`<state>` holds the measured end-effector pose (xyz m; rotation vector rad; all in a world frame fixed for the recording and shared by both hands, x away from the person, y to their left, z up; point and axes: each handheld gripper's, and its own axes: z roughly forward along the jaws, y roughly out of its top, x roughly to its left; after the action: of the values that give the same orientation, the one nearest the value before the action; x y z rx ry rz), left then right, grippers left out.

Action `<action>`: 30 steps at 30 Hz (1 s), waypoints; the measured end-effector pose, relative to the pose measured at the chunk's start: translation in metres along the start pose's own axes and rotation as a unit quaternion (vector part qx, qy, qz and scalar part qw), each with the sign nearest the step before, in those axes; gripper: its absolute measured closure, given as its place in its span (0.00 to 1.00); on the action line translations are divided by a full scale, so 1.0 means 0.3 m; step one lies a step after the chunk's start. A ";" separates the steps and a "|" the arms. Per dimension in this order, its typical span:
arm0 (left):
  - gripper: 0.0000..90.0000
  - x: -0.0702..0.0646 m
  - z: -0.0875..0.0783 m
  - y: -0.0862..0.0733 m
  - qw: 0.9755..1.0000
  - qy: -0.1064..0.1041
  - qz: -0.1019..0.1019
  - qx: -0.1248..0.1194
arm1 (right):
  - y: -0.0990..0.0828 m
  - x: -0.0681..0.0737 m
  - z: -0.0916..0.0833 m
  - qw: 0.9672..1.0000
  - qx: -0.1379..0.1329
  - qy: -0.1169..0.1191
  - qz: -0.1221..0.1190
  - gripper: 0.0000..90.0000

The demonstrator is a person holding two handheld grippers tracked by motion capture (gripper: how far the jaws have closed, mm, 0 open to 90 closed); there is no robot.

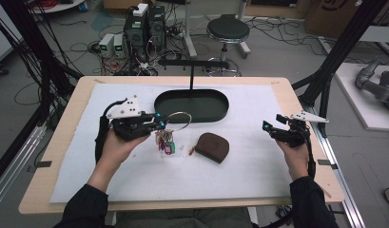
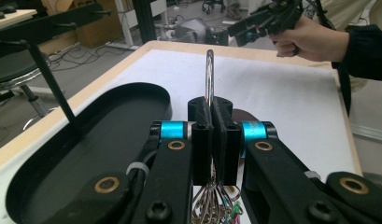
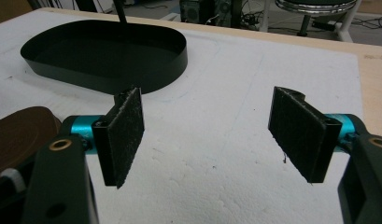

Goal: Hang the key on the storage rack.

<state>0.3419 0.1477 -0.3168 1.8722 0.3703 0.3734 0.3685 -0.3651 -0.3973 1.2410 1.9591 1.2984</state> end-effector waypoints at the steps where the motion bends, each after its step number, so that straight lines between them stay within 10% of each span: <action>1: 0.96 0.006 0.001 0.002 1.000 0.001 -0.002 -0.003 | 0.000 0.000 0.000 1.000 0.000 0.000 0.000 0.30; 14: 0.96 0.099 0.009 0.039 0.998 0.056 -0.012 -0.015 | 0.000 0.000 0.000 1.000 0.000 -0.001 0.000 0.30; 30: 0.96 0.236 0.055 0.039 0.990 0.129 -0.048 -0.036 | -0.001 -0.001 0.006 1.000 0.005 0.001 -0.002 0.31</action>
<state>0.4136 0.1606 -0.3056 1.7326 0.6110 0.5588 0.3700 -0.3645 -0.3984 1.2414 1.9694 1.2899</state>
